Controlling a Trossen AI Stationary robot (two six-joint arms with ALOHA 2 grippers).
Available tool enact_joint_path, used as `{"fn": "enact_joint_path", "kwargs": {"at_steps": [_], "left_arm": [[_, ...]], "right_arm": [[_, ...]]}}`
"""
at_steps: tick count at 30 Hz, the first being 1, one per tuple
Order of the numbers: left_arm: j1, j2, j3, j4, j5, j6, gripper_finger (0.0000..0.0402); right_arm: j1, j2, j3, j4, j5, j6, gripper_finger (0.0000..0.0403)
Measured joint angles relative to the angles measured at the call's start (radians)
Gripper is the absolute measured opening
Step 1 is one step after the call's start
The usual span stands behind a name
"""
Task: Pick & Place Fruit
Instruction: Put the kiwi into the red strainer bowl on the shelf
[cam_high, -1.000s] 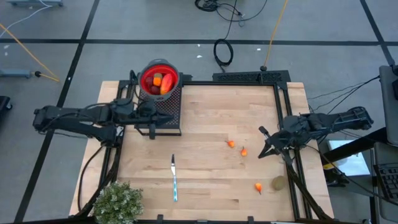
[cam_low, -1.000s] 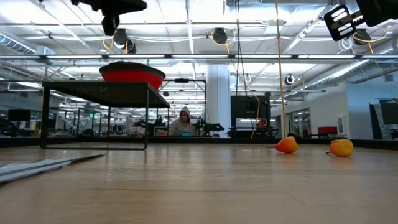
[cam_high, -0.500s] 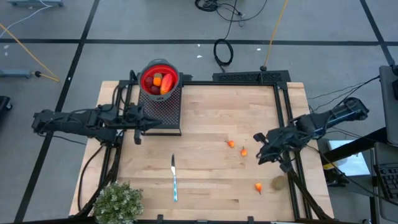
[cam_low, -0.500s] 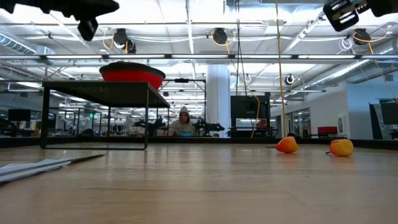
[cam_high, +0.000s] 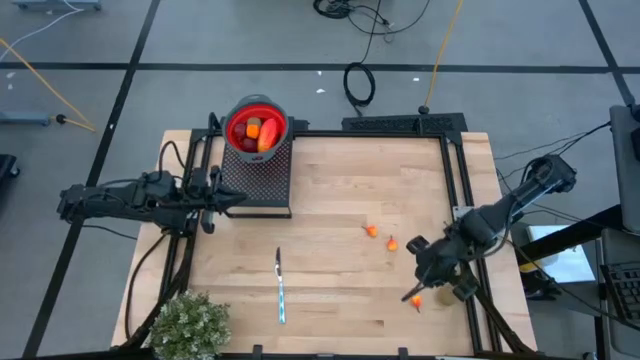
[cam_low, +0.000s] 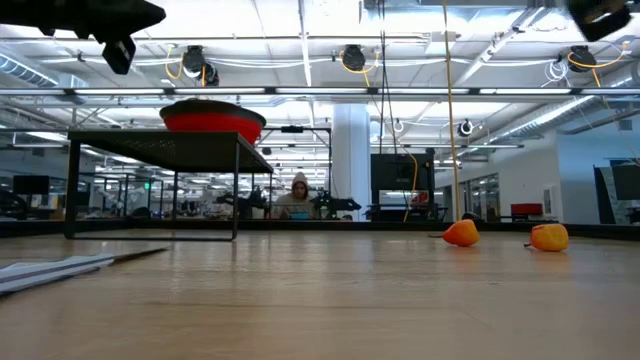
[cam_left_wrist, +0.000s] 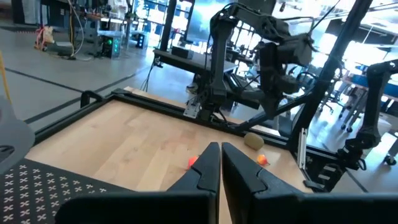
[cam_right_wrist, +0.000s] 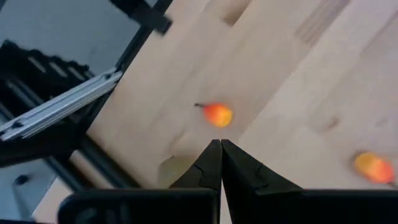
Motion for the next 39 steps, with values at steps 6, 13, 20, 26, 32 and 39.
{"fn": "enact_joint_path", "kwargs": {"at_steps": [6,13,20,26,32,39], "left_arm": [[0.000,-0.035,0.000,-0.026,0.001,0.001,0.0002],[0.000,-0.036,0.000,-0.027,0.002,0.000,0.0018],[0.000,-0.036,0.000,-0.027,0.002,0.000,0.0019],[0.000,-0.036,0.000,-0.029,0.003,0.024,0.0019],[0.000,-0.036,0.000,-0.031,0.003,0.107,0.0019],[0.000,-0.035,0.000,-0.116,0.003,0.109,0.0019]], "right_arm": [[0.108,0.041,0.001,-0.079,-0.029,0.065,0.0000],[0.204,0.075,0.001,-0.090,-0.052,0.134,0.0000],[0.250,0.098,-0.003,-0.104,-0.048,0.155,0.0027],[0.267,0.097,-0.032,-0.107,-0.049,0.259,0.0081],[0.269,0.097,-0.066,-0.103,-0.052,0.298,0.0153],[0.269,0.097,-0.111,-0.086,-0.051,0.265,0.0205]]}}
